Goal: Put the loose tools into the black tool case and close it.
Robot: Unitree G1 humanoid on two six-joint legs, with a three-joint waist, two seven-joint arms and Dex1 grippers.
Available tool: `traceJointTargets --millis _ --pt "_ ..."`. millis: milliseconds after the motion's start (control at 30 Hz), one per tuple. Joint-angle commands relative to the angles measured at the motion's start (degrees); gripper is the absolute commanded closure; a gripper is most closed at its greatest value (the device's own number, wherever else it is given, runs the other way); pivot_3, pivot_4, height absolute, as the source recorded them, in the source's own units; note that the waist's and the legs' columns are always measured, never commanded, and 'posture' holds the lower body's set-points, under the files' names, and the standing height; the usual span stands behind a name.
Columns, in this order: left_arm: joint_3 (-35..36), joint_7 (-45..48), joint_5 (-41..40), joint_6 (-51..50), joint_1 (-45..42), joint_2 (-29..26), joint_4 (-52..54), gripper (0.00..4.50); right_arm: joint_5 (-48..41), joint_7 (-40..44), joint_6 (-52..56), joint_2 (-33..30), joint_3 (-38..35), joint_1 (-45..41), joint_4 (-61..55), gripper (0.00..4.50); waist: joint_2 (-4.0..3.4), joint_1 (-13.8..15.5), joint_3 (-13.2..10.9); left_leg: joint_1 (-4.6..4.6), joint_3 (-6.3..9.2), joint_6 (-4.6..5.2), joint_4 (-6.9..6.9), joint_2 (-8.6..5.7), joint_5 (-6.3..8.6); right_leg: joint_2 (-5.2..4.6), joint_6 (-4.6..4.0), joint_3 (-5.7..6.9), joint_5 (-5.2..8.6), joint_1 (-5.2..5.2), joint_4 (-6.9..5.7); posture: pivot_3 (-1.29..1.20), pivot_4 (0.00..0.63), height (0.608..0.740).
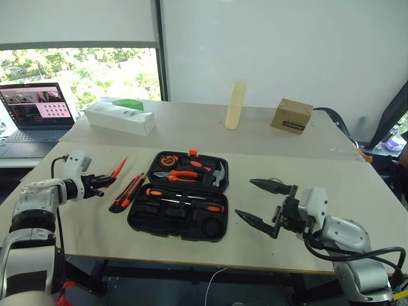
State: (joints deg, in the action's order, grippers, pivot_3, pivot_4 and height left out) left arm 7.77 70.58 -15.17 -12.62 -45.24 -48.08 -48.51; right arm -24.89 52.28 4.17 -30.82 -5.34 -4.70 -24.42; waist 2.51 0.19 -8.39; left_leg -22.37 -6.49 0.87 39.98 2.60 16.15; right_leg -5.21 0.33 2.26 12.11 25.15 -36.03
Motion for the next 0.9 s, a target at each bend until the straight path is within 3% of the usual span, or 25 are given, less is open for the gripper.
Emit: traceJointTargets --millis 33,233,300,433,900 --pt "-4.74 14.04 -0.98 5.24 -0.84 -0.43 11.89 4.07 -2.02 0.38 -0.11 -1.91 -2.48 1.45 -2.68 0.00 0.00 0.40 0.00 0.01 0.00 0.00 0.02 -0.01 0.00 0.00 0.00 0.00 0.00 -0.03 0.01 0.00 0.150 0.740" --pt "-13.62 19.83 4.19 12.53 0.25 1.60 21.88 4.07 -2.63 -0.21 -0.13 -3.04 -2.18 2.75 -3.65 0.00 0.00 0.47 0.00 0.04 0.04 0.35 0.17 -0.03 0.20 0.00 0.02 -0.03 0.00 -0.09 -0.05 0.00 0.150 0.740" --pt "-16.61 19.65 6.15 9.96 0.24 2.27 23.83 4.07 -2.55 -0.68 -0.01 -2.90 -1.75 3.58 -4.45 0.00 0.00 0.42 0.00 0.04 0.05 0.35 0.18 -0.03 0.20 0.01 0.02 -0.03 0.00 -0.09 -0.06 0.00 0.150 0.740" --pt "-21.61 17.53 12.97 16.70 -0.10 3.40 22.00 4.07 -2.26 -1.52 0.13 -2.47 -0.93 5.31 -6.09 0.00 0.00 0.20 0.00 0.06 0.10 0.36 0.19 -0.01 0.20 0.06 0.03 -0.06 0.01 -0.08 -0.07 0.00 0.150 0.740" --pt "-22.85 18.40 17.53 21.51 -0.55 0.36 17.20 4.07 -1.50 -3.02 -0.63 -2.14 -0.18 6.18 -6.17 0.00 0.00 0.41 0.00 0.04 0.15 0.42 0.26 0.00 0.24 0.04 0.04 -0.06 0.01 -0.09 -0.07 0.00 0.150 0.740"
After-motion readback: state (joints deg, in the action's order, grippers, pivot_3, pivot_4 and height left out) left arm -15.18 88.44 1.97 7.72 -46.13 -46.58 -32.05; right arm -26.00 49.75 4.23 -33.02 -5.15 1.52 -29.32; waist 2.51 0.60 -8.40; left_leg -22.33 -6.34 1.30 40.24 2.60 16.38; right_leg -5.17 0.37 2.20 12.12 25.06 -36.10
